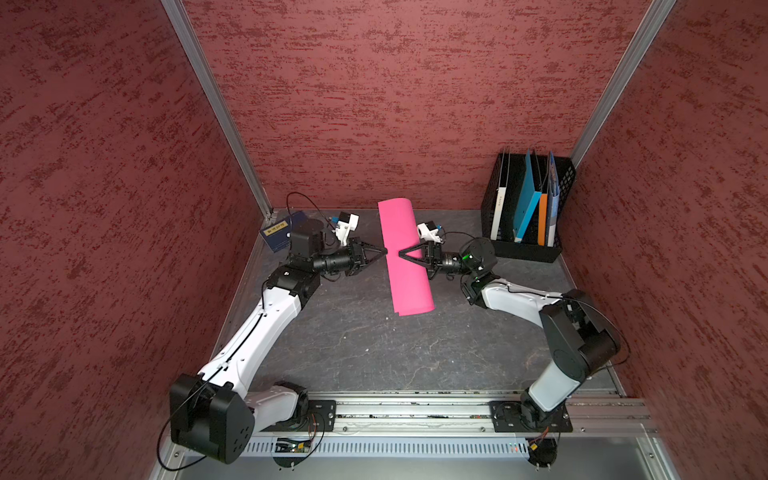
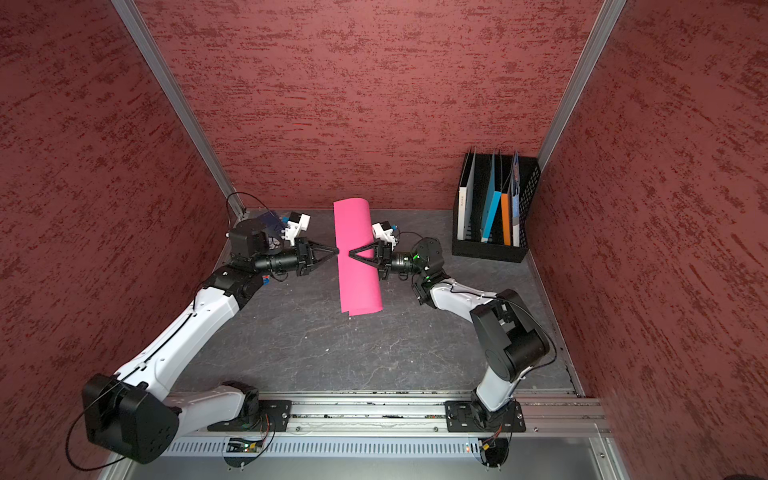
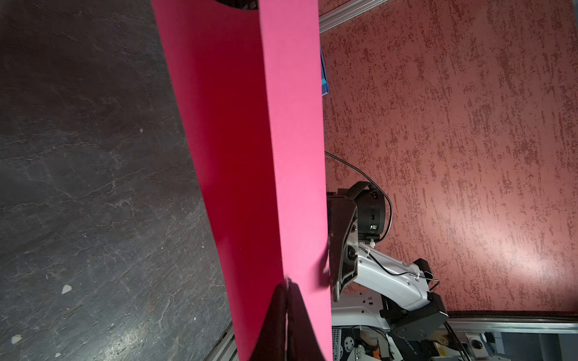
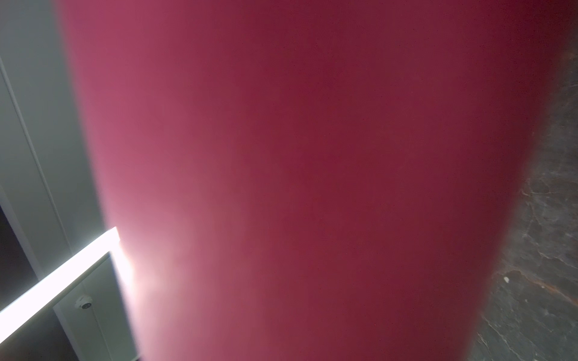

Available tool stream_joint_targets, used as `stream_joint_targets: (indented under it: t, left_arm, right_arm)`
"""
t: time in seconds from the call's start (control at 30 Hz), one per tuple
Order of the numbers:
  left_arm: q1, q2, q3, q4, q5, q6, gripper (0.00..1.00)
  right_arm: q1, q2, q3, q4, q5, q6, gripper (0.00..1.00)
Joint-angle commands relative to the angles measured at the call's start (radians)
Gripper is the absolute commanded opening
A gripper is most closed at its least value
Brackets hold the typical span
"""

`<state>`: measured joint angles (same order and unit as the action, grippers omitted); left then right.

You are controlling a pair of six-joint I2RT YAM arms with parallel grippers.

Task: Fold the rectangular paper in half along the long edge
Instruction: Fold the paper.

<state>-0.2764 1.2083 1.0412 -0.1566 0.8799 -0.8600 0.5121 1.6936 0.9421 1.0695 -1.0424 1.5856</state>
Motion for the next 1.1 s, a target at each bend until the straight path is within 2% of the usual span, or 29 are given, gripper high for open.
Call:
stream_joint_targets:
  t: [0.0, 0.53, 1.07]
  left_arm:
    - [-0.006, 0.004, -0.005, 0.026, 0.005, 0.003, 0.07]
    - [-0.006, 0.001, -0.01, 0.025, 0.007, 0.006, 0.07]
    - [0.002, -0.004, -0.009, 0.016, 0.008, 0.012, 0.07]
  right_arm:
    - [0.017, 0.016, 0.043, 0.011, 0.016, -0.019, 0.69]
    - [0.035, 0.034, 0.083, 0.007, 0.016, -0.019, 0.7]
    - [0.042, 0.049, 0.078, 0.03, 0.006, -0.009, 0.59]
